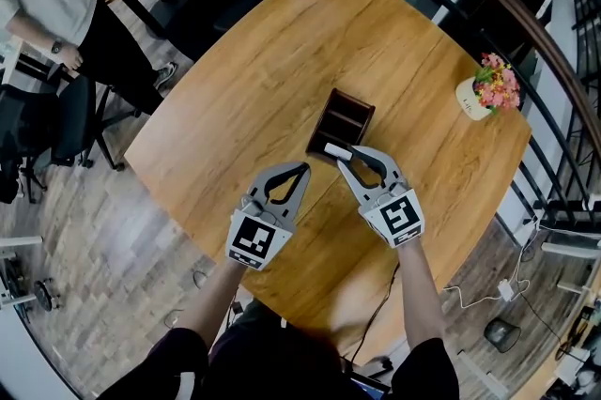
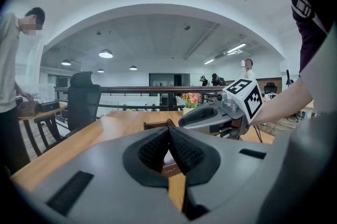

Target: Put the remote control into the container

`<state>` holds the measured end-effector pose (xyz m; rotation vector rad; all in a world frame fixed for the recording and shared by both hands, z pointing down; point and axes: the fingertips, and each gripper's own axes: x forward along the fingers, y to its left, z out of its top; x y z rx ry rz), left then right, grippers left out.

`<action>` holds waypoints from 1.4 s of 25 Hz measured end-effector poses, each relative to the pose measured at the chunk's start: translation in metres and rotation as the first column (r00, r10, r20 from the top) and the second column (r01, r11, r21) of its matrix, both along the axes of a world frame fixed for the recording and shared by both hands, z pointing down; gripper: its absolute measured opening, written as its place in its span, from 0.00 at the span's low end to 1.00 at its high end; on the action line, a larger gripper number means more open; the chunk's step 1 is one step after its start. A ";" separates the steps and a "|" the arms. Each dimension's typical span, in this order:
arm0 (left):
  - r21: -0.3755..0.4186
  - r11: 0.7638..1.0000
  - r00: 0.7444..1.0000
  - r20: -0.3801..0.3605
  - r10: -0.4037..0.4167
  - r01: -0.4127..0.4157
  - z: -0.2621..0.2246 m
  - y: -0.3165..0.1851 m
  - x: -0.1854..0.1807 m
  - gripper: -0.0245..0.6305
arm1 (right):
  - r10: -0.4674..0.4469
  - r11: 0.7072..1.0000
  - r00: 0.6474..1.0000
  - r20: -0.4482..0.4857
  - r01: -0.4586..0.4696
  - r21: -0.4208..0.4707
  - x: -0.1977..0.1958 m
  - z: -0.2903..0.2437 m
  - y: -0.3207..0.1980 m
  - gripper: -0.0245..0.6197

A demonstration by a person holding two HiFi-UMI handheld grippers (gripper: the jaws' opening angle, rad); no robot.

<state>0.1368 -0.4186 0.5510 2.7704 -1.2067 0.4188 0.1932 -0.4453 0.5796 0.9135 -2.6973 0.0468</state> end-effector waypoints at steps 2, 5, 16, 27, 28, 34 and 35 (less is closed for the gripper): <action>0.002 1.000 1.000 0.000 0.000 0.000 -0.002 0.001 -0.001 0.06 | 0.009 1.000 1.000 0.009 -0.009 0.007 0.000 -0.005 0.001 0.19; 0.007 1.000 1.000 -0.002 -0.002 0.002 -0.005 0.003 -0.002 0.06 | 0.021 0.999 1.000 0.019 -0.021 0.026 0.002 -0.013 0.003 0.19; 0.047 0.999 1.000 -0.028 -0.001 0.002 -0.043 0.032 -0.005 0.06 | 0.080 0.991 0.994 0.080 -0.088 0.103 0.006 -0.065 0.042 0.18; 0.119 0.993 0.995 -0.095 0.021 -0.010 -0.103 0.092 0.001 0.06 | 0.204 0.962 0.955 0.217 -0.237 0.139 0.001 -0.131 0.124 0.10; 0.130 0.991 0.994 -0.104 0.028 -0.015 -0.109 0.096 0.002 0.06 | 0.218 0.957 0.947 0.237 -0.255 0.141 0.001 -0.137 0.130 0.09; 0.165 0.985 0.988 -0.140 0.071 -0.047 -0.134 0.128 0.008 0.06 | 0.291 0.923 0.907 0.303 -0.350 0.161 0.001 -0.164 0.162 0.07; 0.166 0.985 0.987 -0.139 0.078 -0.054 -0.135 0.133 0.011 0.06 | 0.306 0.915 0.899 0.312 -0.368 0.163 0.003 -0.167 0.167 0.07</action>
